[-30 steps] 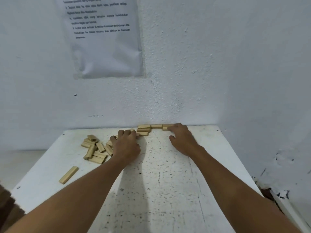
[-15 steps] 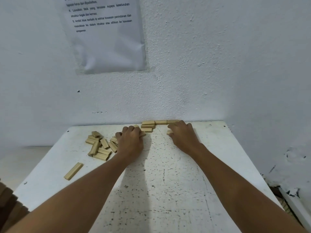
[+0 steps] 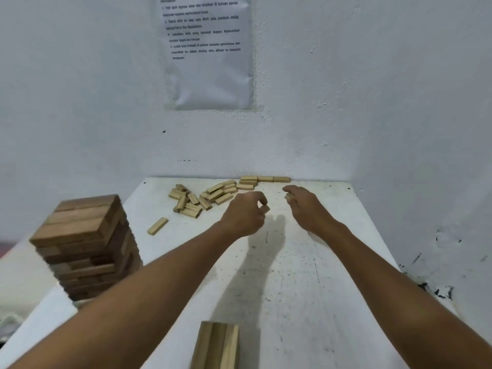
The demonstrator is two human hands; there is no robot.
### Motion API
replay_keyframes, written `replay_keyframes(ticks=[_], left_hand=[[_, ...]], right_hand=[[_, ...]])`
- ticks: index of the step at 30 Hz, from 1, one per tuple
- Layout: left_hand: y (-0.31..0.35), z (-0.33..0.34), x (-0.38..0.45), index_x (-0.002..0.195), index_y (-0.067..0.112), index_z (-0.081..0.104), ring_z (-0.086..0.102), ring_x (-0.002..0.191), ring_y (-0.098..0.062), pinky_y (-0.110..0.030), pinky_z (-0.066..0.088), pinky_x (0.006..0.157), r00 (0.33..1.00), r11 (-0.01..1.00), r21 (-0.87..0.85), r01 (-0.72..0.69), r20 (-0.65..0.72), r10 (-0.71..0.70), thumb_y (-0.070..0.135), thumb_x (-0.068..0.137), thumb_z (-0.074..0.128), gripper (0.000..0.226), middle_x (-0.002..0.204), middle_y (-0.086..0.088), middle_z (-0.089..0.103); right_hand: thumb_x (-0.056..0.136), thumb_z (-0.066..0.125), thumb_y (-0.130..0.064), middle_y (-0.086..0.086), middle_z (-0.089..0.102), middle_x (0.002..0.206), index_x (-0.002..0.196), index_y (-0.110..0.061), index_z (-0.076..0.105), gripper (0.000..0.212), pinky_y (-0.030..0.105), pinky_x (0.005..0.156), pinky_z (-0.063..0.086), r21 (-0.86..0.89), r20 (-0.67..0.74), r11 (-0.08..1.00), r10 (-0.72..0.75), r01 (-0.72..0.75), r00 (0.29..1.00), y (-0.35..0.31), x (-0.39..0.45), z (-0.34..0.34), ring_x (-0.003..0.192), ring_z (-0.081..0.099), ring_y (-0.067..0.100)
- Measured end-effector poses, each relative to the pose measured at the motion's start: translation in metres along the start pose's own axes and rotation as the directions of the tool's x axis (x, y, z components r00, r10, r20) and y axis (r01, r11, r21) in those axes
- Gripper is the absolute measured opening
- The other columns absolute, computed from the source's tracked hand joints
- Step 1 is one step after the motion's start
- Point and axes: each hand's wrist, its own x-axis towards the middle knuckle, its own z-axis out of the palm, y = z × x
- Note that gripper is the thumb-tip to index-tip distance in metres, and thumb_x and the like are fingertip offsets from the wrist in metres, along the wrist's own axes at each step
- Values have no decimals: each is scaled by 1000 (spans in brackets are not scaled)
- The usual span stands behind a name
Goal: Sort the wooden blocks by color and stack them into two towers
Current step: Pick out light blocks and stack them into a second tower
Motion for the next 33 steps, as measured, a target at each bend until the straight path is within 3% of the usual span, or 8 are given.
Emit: replay_keyframes(ticks=[4,7,10,13,16,25,29,33], left_hand=[[30,-29,-53,107,14,66,65,78,-17,-37,56,77,993,994,-30,-106,46,107,24,94,62,17,93,-4,68],[38,-51,-102,107,13,66,64,71,-10,-28,53,72,986,985,-68,-159,33,162,23,94,61,17,83,1,68],[35,-69,-143,108,15,66,62,69,-3,-20,49,67,986,980,-104,-167,7,168,23,95,61,17,80,7,67],[24,-78,-174,111,18,66,63,75,-4,-23,53,70,991,980,-152,-125,27,130,23,93,63,19,84,8,67],[11,-80,-192,115,20,66,63,84,-6,-30,54,75,993,985,-137,-110,33,115,17,89,67,26,91,6,69],[-16,-88,-206,114,16,67,64,87,-3,-26,56,72,992,979,-167,-116,-75,104,11,84,71,30,95,7,70],[-19,-86,-201,113,15,67,64,86,-4,-26,57,71,990,978,-177,-106,-111,87,11,84,72,30,94,9,69],[-21,-85,-198,113,14,68,64,86,-4,-26,58,71,984,976,-189,-109,-158,80,10,83,73,30,91,9,67]], right_hand=[[103,39,-13,15,55,133,133,-8,50,33,28,95,38,4,36,999,-35,34,999,-23,-29,-12,121,52,28],[99,49,-15,13,60,125,127,-8,53,30,33,94,43,34,63,997,-69,67,996,-45,-50,-10,118,54,26],[96,56,-16,4,63,104,119,-10,56,24,29,78,43,34,95,992,-123,120,988,-62,-62,1,94,57,17],[94,59,-16,-7,58,82,105,-11,61,12,23,64,39,-10,164,979,-197,202,966,-78,-66,16,75,54,11],[94,60,-18,-3,60,89,103,-12,63,12,26,67,43,-52,240,959,-260,280,935,-87,-61,35,81,57,16],[95,60,-19,2,63,101,113,-11,62,20,25,72,40,2,299,914,-388,406,872,-107,-19,92,88,57,15],[97,56,-18,8,66,113,118,-9,60,23,34,79,47,-48,410,850,-462,524,787,-128,6,127,96,59,21],[96,55,-15,12,62,117,119,-9,56,24,32,77,41,-57,473,788,-520,613,711,-144,25,161,96,57,21]])
